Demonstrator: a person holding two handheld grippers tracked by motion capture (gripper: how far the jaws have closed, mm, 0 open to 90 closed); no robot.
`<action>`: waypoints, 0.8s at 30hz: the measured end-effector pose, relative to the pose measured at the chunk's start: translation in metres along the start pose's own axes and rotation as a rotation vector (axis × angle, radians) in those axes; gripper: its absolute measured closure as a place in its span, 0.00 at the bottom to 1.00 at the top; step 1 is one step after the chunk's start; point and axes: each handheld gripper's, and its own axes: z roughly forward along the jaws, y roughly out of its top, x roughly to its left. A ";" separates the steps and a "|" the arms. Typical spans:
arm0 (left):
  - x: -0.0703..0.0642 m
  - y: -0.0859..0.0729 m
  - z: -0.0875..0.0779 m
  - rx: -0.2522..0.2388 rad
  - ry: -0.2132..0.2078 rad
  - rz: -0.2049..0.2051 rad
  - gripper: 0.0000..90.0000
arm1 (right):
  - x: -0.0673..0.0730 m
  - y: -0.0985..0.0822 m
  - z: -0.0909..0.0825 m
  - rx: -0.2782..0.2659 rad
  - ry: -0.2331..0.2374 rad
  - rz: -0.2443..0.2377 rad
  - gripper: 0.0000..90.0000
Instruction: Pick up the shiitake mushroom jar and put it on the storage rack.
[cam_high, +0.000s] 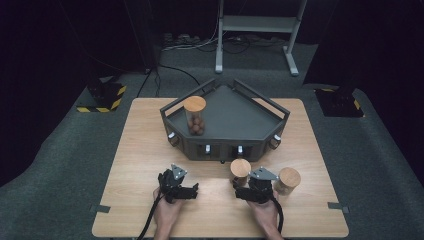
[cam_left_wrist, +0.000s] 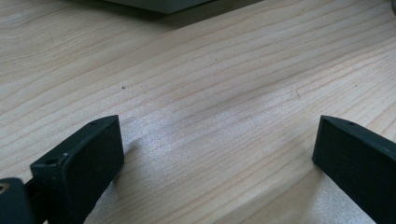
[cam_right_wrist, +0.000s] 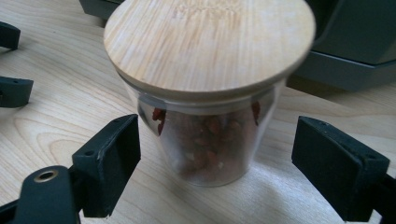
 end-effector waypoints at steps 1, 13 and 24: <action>0.000 0.000 0.000 0.000 0.000 0.000 0.02 | 0.000 0.000 0.001 0.000 0.003 0.000 0.17; 0.000 0.000 0.000 -0.001 0.000 0.000 0.02 | 0.003 0.005 0.013 -0.001 0.026 0.012 0.20; 0.000 0.000 0.000 0.000 0.000 -0.001 0.02 | 0.000 0.007 0.021 -0.012 0.030 0.049 0.23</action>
